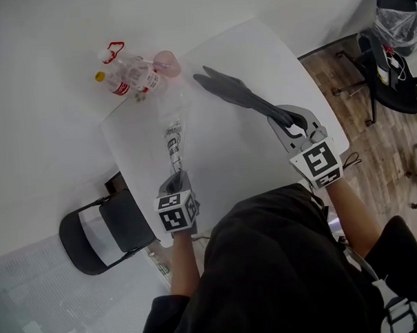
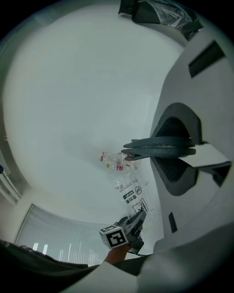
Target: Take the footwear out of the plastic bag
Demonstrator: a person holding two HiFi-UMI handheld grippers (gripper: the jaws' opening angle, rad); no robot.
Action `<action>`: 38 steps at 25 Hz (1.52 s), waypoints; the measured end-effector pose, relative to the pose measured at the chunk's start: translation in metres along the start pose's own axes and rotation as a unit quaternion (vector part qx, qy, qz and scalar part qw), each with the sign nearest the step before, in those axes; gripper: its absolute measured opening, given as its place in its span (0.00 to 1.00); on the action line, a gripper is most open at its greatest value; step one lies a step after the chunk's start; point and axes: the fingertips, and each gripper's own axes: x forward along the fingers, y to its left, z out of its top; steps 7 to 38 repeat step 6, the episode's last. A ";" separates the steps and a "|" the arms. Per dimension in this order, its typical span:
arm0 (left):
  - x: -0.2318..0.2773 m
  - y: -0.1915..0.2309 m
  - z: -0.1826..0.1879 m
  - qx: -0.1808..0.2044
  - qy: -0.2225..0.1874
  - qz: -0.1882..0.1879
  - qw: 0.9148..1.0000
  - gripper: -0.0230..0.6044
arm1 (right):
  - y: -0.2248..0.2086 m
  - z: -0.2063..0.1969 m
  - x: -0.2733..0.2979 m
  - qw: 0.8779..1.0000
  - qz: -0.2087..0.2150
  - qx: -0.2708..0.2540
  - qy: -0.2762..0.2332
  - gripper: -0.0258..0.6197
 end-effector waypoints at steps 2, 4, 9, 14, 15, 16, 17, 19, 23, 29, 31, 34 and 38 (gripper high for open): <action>0.000 0.001 -0.001 0.000 0.001 0.000 1.000 0.07 | 0.000 0.000 0.001 1.000 0.001 -0.001 0.000 0.16; 0.001 0.003 -0.001 0.000 0.001 0.001 1.000 0.07 | 0.001 0.001 0.002 1.000 0.003 -0.002 -0.001 0.16; 0.001 0.006 -0.002 -0.001 0.001 0.002 1.000 0.07 | 0.003 0.001 0.004 1.000 0.006 -0.004 -0.001 0.16; 0.001 0.006 -0.002 -0.001 0.001 0.002 1.000 0.07 | 0.003 0.001 0.004 1.000 0.006 -0.004 -0.001 0.16; 0.001 0.006 -0.002 -0.001 0.001 0.002 1.000 0.07 | 0.003 0.001 0.004 1.000 0.006 -0.004 -0.001 0.16; 0.001 0.006 -0.002 -0.001 0.001 0.002 1.000 0.07 | 0.003 0.001 0.004 1.000 0.006 -0.004 -0.001 0.16; 0.001 0.006 -0.002 -0.001 0.001 0.002 1.000 0.07 | 0.003 0.001 0.004 1.000 0.006 -0.004 -0.001 0.16; 0.001 0.006 -0.002 -0.001 0.001 0.002 1.000 0.07 | 0.003 0.001 0.004 1.000 0.006 -0.004 -0.001 0.16; 0.001 0.006 -0.002 -0.001 0.001 0.002 1.000 0.07 | 0.003 0.001 0.004 1.000 0.006 -0.004 -0.001 0.16; 0.001 0.006 -0.002 -0.001 0.001 0.002 1.000 0.07 | 0.003 0.001 0.004 1.000 0.006 -0.004 -0.001 0.16; 0.001 0.006 -0.002 -0.001 0.001 0.002 1.000 0.07 | 0.003 0.001 0.004 1.000 0.006 -0.004 -0.001 0.16; 0.001 0.006 -0.002 -0.001 0.001 0.002 1.000 0.07 | 0.003 0.001 0.004 1.000 0.006 -0.004 -0.001 0.16; 0.001 0.006 -0.002 -0.001 0.001 0.002 1.000 0.07 | 0.003 0.001 0.004 1.000 0.006 -0.004 -0.001 0.16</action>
